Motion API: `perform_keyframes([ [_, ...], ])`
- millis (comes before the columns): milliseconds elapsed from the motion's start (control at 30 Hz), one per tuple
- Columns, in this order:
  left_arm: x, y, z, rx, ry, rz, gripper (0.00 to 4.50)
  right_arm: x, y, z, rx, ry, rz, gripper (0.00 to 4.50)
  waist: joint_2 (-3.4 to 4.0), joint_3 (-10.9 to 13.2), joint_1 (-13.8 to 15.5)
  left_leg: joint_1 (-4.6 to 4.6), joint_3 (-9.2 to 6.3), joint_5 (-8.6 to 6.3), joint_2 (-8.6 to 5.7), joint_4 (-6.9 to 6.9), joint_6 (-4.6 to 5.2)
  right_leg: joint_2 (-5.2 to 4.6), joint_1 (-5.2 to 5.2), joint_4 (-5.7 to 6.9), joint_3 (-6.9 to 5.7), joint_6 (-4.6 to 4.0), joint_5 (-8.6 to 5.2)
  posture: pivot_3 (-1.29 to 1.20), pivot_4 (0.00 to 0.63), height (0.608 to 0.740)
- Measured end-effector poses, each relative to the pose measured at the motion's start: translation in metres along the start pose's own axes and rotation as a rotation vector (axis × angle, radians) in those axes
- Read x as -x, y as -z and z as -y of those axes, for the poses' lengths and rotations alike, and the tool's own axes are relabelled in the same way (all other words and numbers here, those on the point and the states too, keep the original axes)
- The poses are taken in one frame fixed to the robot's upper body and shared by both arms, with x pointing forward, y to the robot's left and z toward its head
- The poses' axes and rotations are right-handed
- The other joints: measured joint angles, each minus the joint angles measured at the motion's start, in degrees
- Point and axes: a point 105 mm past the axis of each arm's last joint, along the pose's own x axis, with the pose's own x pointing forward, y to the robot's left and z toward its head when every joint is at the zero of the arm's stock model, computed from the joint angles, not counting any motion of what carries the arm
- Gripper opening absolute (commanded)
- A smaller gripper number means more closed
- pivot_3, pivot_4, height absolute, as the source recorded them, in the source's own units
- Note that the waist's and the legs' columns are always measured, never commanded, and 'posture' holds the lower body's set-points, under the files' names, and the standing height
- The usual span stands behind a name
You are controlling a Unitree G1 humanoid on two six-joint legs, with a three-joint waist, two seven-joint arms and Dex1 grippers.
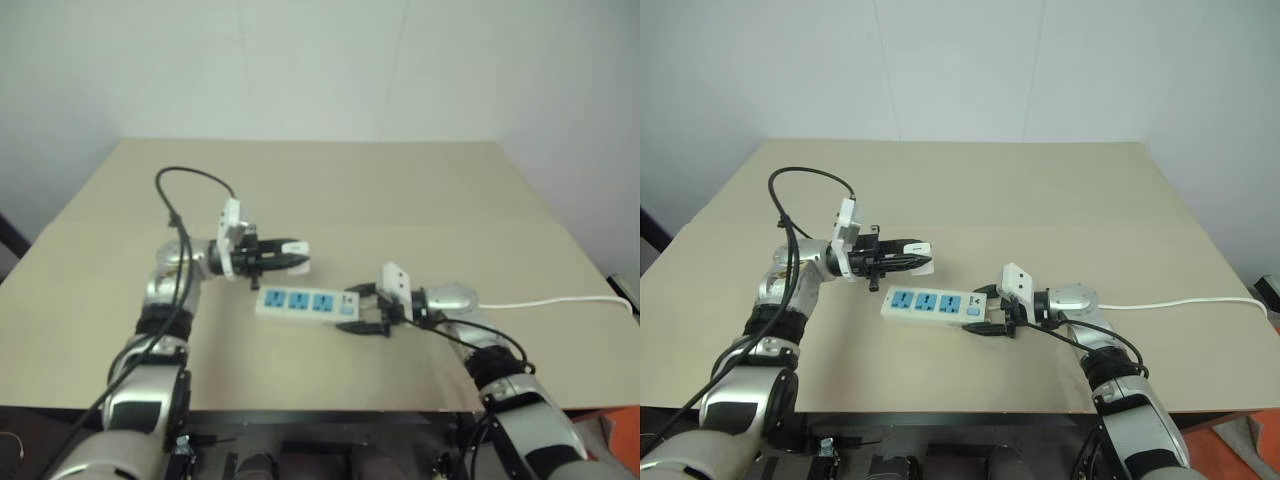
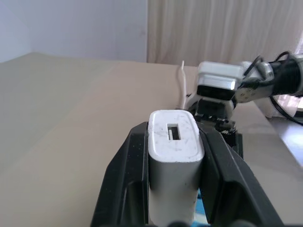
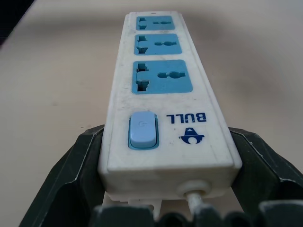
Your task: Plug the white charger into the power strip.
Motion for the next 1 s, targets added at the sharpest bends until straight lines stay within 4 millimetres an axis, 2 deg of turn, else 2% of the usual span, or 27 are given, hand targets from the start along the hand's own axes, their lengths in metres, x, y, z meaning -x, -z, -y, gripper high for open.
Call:
perform_keyframes([
  [167, 0.008, 0.006, 0.017, 0.124, 0.076, 0.041, 1.03, -0.003, 0.005, -0.004, -0.009, -0.045, 0.001, 3.40, 0.00, 0.00, -0.16, 0.32, -0.02, 0.01, 0.04, -0.01, -0.01, 0.09, 0.16, 0.18, 0.00, 0.16, -0.10, 0.00, 0.150, 0.740],
  [367, 0.001, 0.008, 0.025, 0.181, 0.139, 0.037, 1.03, -0.006, 0.009, -0.004, -0.010, -0.048, -0.013, 3.40, 0.00, 0.00, -0.20, 0.46, -0.01, 0.01, 0.04, -0.01, -0.02, 0.10, 0.28, 0.18, 0.04, 0.38, -0.22, 0.00, 0.150, 0.740],
  [567, -0.008, 0.023, 0.025, 0.193, 0.159, 0.018, 1.03, -0.006, 0.010, -0.003, 0.013, -0.042, -0.019, 3.40, 0.01, 0.00, -0.16, 0.46, 0.00, 0.01, 0.03, 0.00, -0.02, 0.10, 0.29, 0.18, 0.06, 0.37, -0.22, 0.00, 0.150, 0.740],
  [767, -0.024, 0.025, 0.019, 0.183, 0.184, 0.019, 1.03, -0.006, 0.010, -0.003, 0.031, -0.038, -0.023, 3.40, 0.00, 0.00, -0.18, 0.48, 0.01, 0.01, 0.02, 0.00, -0.02, 0.11, 0.32, 0.16, 0.07, 0.38, -0.23, 0.00, 0.150, 0.740],
  [1000, -0.032, 0.040, 0.021, 0.208, 0.212, -0.039, 1.03, -0.006, 0.009, -0.002, 0.037, -0.036, -0.029, 3.40, 0.01, 0.00, -0.18, 0.48, 0.01, 0.01, 0.01, 0.01, -0.02, 0.10, 0.33, 0.17, 0.10, 0.39, -0.23, 0.00, 0.150, 0.740],
])
